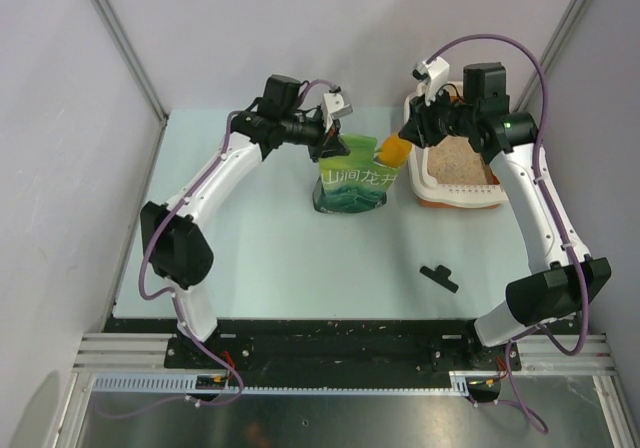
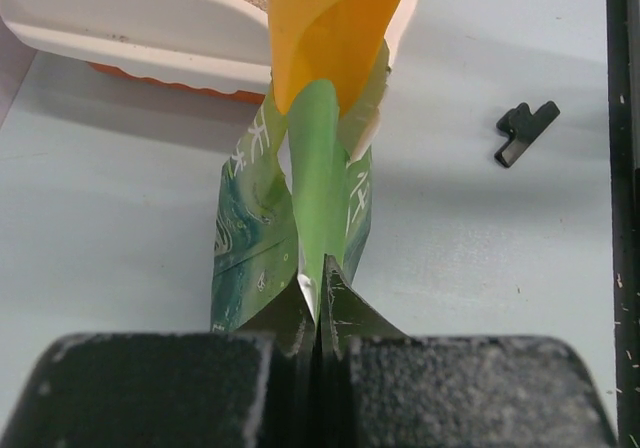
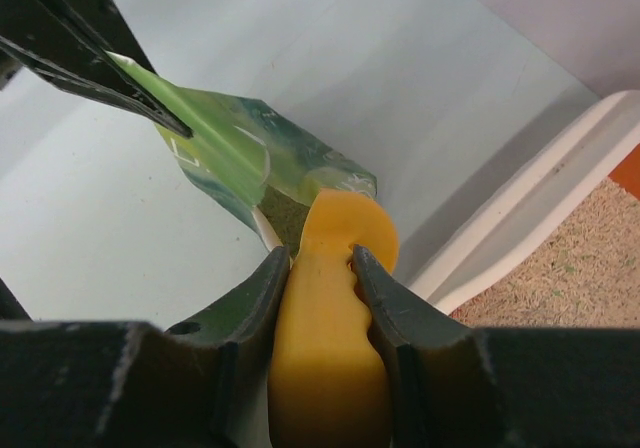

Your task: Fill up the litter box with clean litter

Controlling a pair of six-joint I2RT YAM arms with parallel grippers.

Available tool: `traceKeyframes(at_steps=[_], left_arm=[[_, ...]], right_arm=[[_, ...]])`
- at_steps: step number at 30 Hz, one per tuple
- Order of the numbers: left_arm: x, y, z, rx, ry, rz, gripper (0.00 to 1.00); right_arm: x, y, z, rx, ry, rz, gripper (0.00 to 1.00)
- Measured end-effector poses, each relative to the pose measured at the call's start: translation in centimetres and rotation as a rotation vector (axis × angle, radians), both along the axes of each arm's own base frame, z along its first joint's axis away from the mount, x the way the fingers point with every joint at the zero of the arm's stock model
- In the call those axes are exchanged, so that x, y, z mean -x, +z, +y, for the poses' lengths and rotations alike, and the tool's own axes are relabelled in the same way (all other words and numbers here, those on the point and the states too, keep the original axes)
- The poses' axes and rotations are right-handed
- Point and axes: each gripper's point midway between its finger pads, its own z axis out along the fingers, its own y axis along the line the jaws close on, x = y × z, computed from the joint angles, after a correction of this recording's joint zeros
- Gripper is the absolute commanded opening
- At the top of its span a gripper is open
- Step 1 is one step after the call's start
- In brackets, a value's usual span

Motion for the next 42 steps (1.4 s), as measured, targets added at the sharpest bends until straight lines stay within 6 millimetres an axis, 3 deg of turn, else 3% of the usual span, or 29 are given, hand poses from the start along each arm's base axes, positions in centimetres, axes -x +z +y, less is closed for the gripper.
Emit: traceKeyframes(at_steps=[9, 16, 19, 27, 33, 42], left_arm=[[1.5, 0.0, 0.4, -0.024, 0.004, -0.022, 0.00], [3.8, -0.3, 0.9, -0.057, -0.013, -0.073, 0.00], [4.3, -0.2, 1.0, -0.066, -0.012, -0.097, 0.00], [3.2, 0.2, 1.0, -0.066, 0.032, -0.146, 0.00], [2.7, 0.2, 0.9, -0.058, 0.051, -0.160, 0.00], [2.6, 0.4, 0.5, -0.046, 0.069, -0.157, 0.00]], right_arm=[[1.2, -1.0, 0.0, 0.029, -0.004, 0.042, 0.00], [3.6, -2.4, 3.1, -0.027, 0.002, 0.150, 0.00], [3.0, -3.3, 2.7, -0.048, -0.086, 0.200, 0.00], [0.4, -4.0, 0.6, -0.082, -0.365, 0.243, 0.00], [-0.1, -4.4, 1.3, -0.070, -0.428, 0.227, 0.00], [-1.6, -8.7, 2.0, -0.004, -0.561, 0.279, 0.00]])
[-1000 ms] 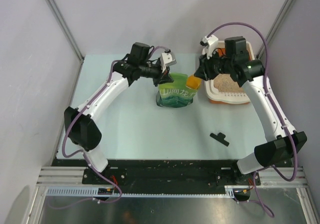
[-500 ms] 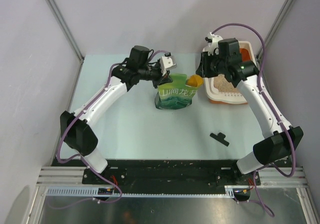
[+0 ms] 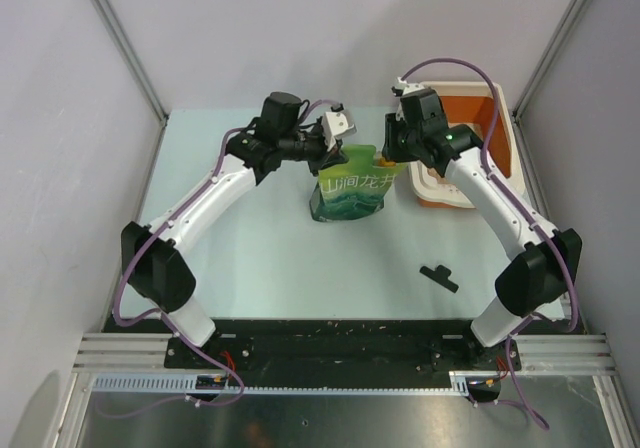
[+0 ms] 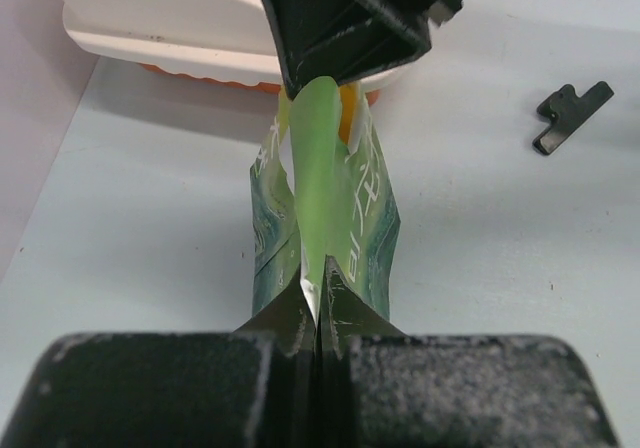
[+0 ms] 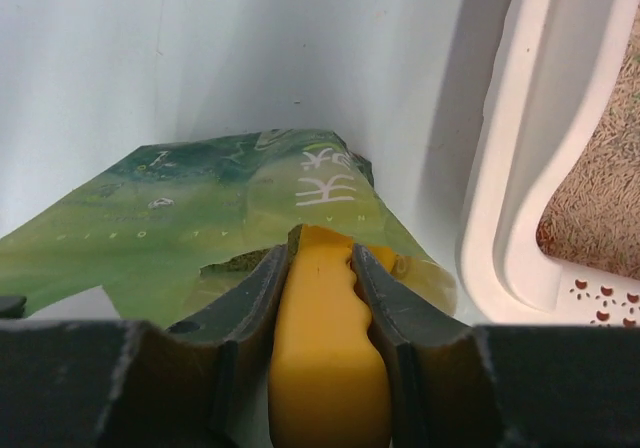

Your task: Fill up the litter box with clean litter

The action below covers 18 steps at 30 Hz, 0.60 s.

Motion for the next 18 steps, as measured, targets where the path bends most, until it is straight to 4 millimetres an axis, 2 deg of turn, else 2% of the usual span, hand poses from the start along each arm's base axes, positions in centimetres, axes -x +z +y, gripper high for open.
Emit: traceKeyframes(at_steps=[5, 9, 18], left_arm=[[0.3, 0.1, -0.4, 0.005, -0.006, 0.003, 0.00], [0.4, 0.1, -0.4, 0.008, -0.005, 0.011, 0.00], [0.4, 0.0, -0.6, 0.000, -0.018, -0.005, 0.00]], right_arm=[[-0.2, -1.7, 0.4, -0.009, -0.015, 0.011, 0.00], [0.2, -4.0, 1.1, -0.020, 0.008, 0.040, 0.00], [0.6, -5.4, 1.9, -0.089, 0.078, 0.079, 0.00]])
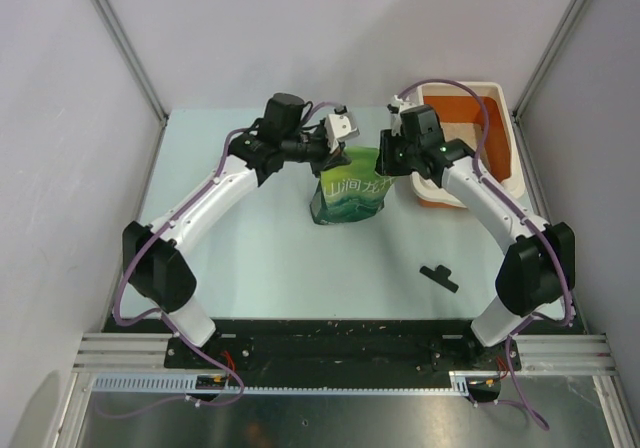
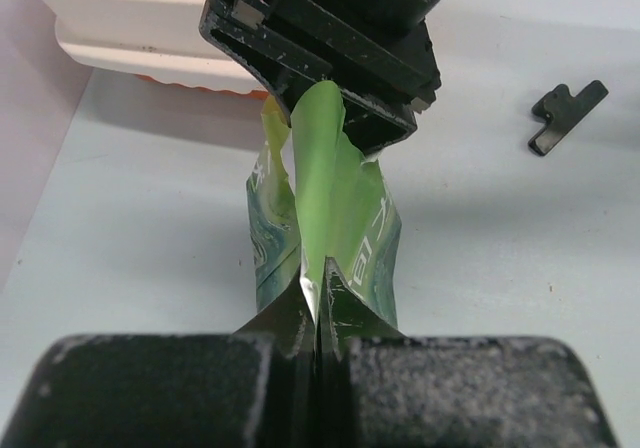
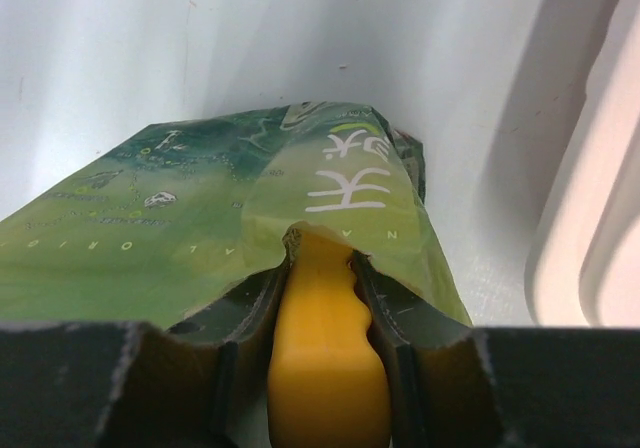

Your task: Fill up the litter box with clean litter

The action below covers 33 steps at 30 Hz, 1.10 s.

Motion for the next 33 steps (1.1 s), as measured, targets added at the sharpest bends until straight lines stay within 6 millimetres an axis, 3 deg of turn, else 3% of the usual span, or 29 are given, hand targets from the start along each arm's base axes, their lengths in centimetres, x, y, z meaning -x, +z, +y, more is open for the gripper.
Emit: traceKeyframes(at_steps=[7, 12, 22, 33], left_arm=[[-0.2, -0.4, -0.3, -0.021, -0.037, -0.071, 0.00], [-0.5, -0.9, -0.5, -0.043, -0.054, -0.141, 0.00], [-0.3, -0.7, -0.3, -0.108, -0.059, -0.270, 0.00], [-0.7, -0.5, 0.4, -0.153, -0.055, -0.331, 0.00]], right_arm=[[0.1, -1.0, -0.9, -0.187, 0.040, 0.111, 0.00], [0.8, -1.2, -0.4, -0.350, 0.102, 0.175, 0.00], [0.7, 1.5, -0.2, -0.649, 0.190, 0.233, 0.00], [0.3, 3.9, -3.1, -0.779, 0.195, 0.242, 0.00]])
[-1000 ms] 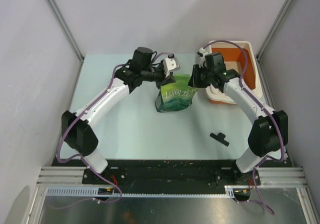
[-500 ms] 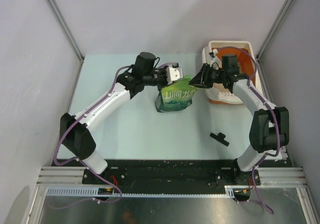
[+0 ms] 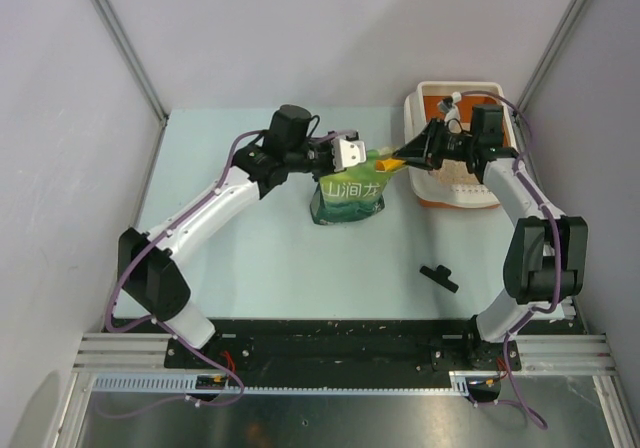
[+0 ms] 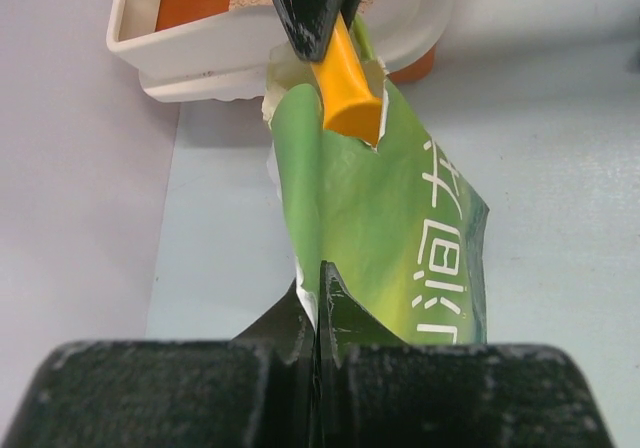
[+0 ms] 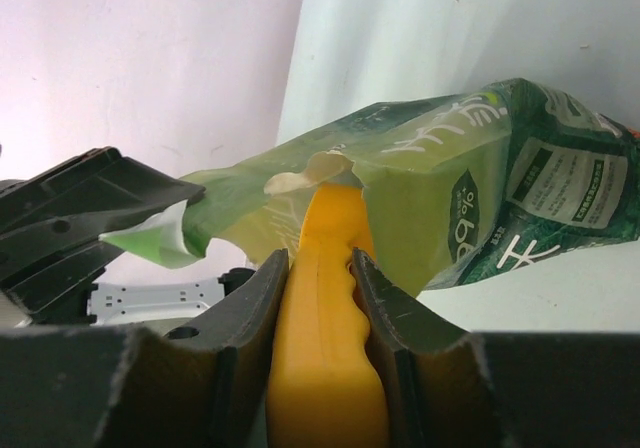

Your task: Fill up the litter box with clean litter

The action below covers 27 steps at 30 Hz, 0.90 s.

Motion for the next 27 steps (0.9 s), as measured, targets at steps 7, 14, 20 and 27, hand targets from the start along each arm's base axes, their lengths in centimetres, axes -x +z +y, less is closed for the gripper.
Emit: traceKeyframes(at_steps=[7, 14, 20, 27], left_arm=[[0.0, 0.3, 1.0, -0.027, -0.002, -0.032, 0.00], [-0.4, 0.6, 1.7, -0.059, -0.047, -0.101, 0.00], [-0.8, 0.7, 2.3, -0.069, -0.079, -0.131, 0.00], [-0.5, 0.7, 2.1, -0.067, -0.101, -0.138, 0.00]], right_arm=[[0.0, 1.9, -2.5, -0.061, -0.029, 0.002, 0.00], [-0.2, 2.5, -3.8, -0.082, -0.054, 0.010, 0.00], [0.4, 3.3, -4.2, -0.082, -0.083, 0.029, 0.00], [0.8, 3.3, -4.6, -0.089, -0.135, 0.092, 0.00]])
